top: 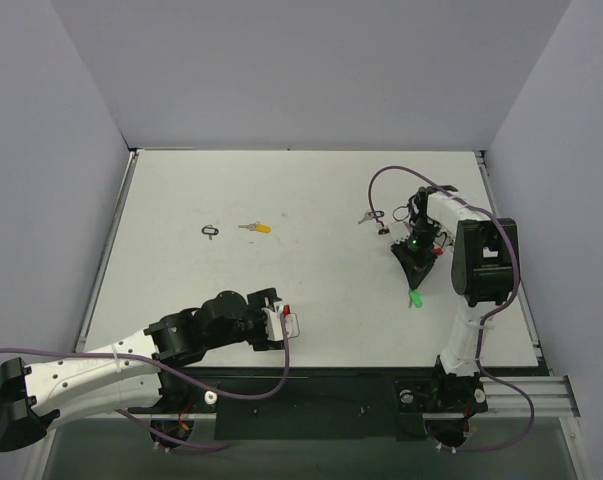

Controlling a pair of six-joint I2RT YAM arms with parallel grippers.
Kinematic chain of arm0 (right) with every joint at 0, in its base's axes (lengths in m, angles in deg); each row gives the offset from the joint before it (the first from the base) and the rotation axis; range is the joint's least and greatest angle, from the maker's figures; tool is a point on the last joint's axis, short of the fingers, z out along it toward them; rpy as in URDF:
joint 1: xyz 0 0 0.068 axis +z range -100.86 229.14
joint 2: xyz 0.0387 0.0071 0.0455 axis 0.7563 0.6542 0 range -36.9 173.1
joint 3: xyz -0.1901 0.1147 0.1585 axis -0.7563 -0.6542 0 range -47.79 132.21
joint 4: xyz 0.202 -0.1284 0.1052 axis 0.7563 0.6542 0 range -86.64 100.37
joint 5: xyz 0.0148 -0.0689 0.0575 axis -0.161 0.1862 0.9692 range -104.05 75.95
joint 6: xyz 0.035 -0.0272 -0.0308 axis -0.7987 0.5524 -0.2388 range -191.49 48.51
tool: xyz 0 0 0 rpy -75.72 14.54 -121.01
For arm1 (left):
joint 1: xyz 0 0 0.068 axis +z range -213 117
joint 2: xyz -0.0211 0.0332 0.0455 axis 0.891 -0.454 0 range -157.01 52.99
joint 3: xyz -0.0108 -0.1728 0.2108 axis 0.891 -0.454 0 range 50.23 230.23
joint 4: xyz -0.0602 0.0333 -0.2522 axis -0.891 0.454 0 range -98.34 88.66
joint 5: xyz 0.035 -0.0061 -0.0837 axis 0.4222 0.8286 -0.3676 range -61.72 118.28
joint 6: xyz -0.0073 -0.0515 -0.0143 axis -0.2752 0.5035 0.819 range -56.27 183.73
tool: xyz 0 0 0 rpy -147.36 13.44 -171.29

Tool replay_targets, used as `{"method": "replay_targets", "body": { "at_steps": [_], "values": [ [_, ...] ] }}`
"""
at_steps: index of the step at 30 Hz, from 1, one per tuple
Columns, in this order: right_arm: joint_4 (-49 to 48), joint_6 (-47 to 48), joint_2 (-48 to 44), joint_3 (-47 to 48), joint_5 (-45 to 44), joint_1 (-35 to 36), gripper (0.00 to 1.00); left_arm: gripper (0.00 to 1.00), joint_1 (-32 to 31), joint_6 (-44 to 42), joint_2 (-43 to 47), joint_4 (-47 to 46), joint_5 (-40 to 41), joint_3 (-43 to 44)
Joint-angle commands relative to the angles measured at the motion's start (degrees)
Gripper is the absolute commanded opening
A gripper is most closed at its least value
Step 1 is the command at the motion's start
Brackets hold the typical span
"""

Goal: Put the keys on the keyring

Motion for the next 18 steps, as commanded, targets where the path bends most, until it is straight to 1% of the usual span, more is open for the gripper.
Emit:
{"method": "replay_targets", "body": {
  "at_steps": [1, 11, 18],
  "values": [
    [2.46, -1.63, 0.63, 2.05, -1.37, 0.12, 0.00, 0.76, 0.05, -0.45, 0.28, -0.84, -0.97, 2.59],
    [2.37, -2.16, 1.25, 2.66, -1.37, 0.21, 0.01, 0.76, 0.13, -0.37, 0.01, -0.93, -0.97, 2.50],
    [2.02, -2.51, 0.81, 2.93, -1.28, 0.21, 0.09, 0.76, 0.13, -0.45, 0.19, -0.93, -0.97, 2.59]
  ]
}}
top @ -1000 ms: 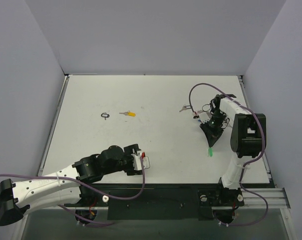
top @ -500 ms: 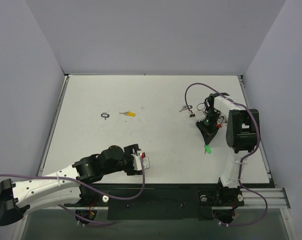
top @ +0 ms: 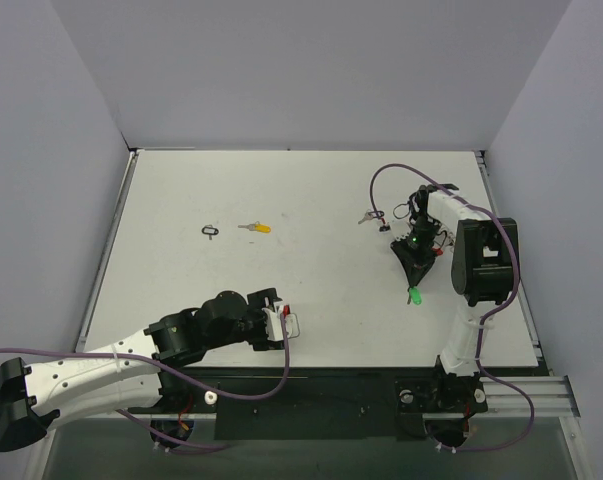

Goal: Put the keys on the keyring

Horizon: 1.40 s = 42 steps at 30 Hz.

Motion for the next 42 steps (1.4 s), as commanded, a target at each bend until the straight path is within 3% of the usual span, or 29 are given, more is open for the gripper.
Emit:
{"method": "replay_targets", "body": {
  "at_steps": [1, 7, 16, 21, 26, 32, 36, 42],
  "values": [
    [2.72, -1.02, 0.15, 1.64, -0.84, 0.21, 0.11, 0.76, 0.13, -0.26, 0.21, -0.85, -0.97, 2.59],
    [2.63, -1.20, -1.34, 2.08, -0.14, -0.76, 0.13, 0.76, 0.13, -0.17, 0.04, -0.84, -0.97, 2.50],
    [1.67, 1.43, -12.92, 1.64, 7.14, -5.94, 0.13, 0.77, 1.09, 3.08, 1.35, -3.74, -0.97, 1.97],
    [-8.24, 1.26, -25.04, -3.80, 11.10, -8.49, 0.14, 0.80, 4.08, 11.58, 3.46, -9.35, -0.80, 2.32],
    [-18.54, -0.94, -30.87, -6.97, 13.30, -11.57, 0.19, 0.88, 12.59, 22.48, 4.26, -15.69, -5.19, 2.94],
    [-16.53, -1.82, -27.10, -3.20, 16.73, -12.71, 0.20, 0.90, 21.48, 31.46, 2.06, -12.82, -8.79, 7.67],
    [-16.36, -1.99, -22.10, 0.22, 15.33, -12.62, 0.22, 0.90, 23.25, 28.32, 1.70, -4.82, -7.48, 9.36],
    [-13.45, -0.76, -12.35, 9.44, 8.13, -11.31, 0.25, 0.90, 23.42, 23.57, 5.22, -3.84, -2.03, 4.96]
  ]
}}
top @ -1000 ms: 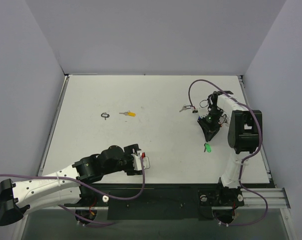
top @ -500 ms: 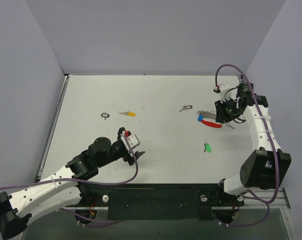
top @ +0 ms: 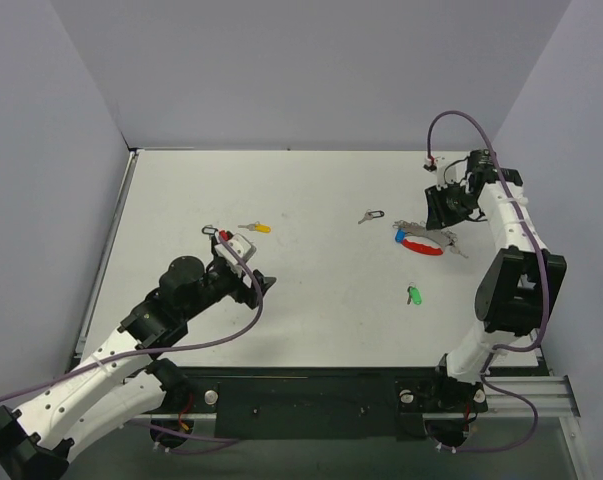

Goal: Put the keys on the keyring

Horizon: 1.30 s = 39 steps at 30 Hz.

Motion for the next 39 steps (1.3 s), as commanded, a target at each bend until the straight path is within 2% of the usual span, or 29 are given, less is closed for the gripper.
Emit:
{"method": "replay_targets", "body": {
  "at_steps": [1, 8, 20, 29, 39],
  "values": [
    [3.38, 0.59, 5.59, 7.03, -6.06, 1.11, 0.25, 0.90, 0.43, -3.39, 2.01, 2.64, 3.02, -0.85],
    [6.45, -1.51, 17.01, 18.01, -12.75, 3.13, 0.29, 0.90, 0.95, -4.88, -1.32, 3.43, 0.66, -0.24],
    [6.72, -4.59, 27.65, 25.85, -19.69, 7.35, 0.29, 0.90, 2.62, -5.85, -3.35, 4.04, -0.05, 0.03],
    [6.90, -3.36, 30.29, 27.51, -23.03, 10.33, 0.28, 0.90, 3.77, -6.03, -3.88, 4.22, -0.58, 0.12],
    [7.25, -2.31, 31.71, 27.52, -26.38, 10.51, 0.25, 0.90, 4.03, -6.47, -3.97, 4.31, -0.67, 0.12]
  ]
}}
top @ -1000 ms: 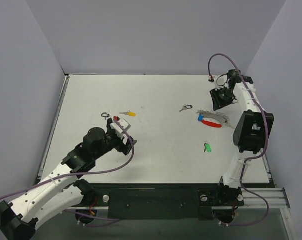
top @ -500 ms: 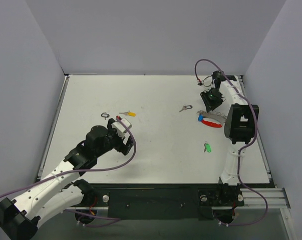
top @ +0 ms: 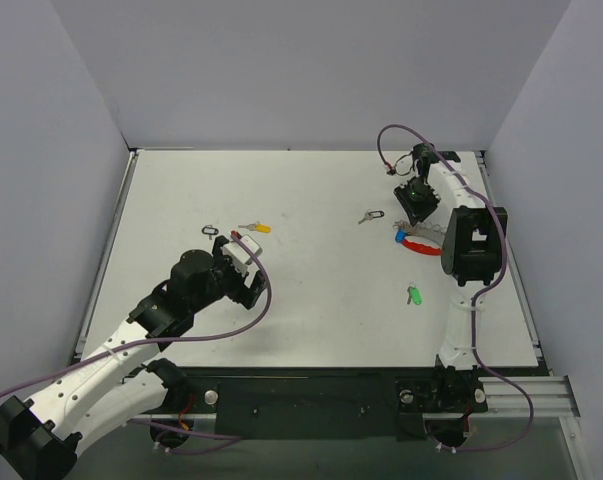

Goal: Put the keys on the keyring

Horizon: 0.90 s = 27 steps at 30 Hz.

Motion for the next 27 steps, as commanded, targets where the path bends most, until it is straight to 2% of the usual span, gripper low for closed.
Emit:
{"method": "replay_targets", "body": {
  "at_steps": [1, 22, 27],
  "values": [
    [3.22, 0.67, 1.15, 1.68, -2.75, 0.04, 0.25, 0.90, 0.49, -0.57, 0.05, -0.79, -1.02, 1.21],
    [5.25, 1.81, 4.23, 4.49, -5.56, 0.13, 0.25, 0.90, 0.84, -0.65, -0.21, -0.61, -1.55, 1.38],
    [4.99, 1.11, 3.70, 5.02, -5.56, -0.04, 0.21, 0.90, 0.93, -0.74, -0.21, -0.52, -1.63, 1.30]
  ]
}}
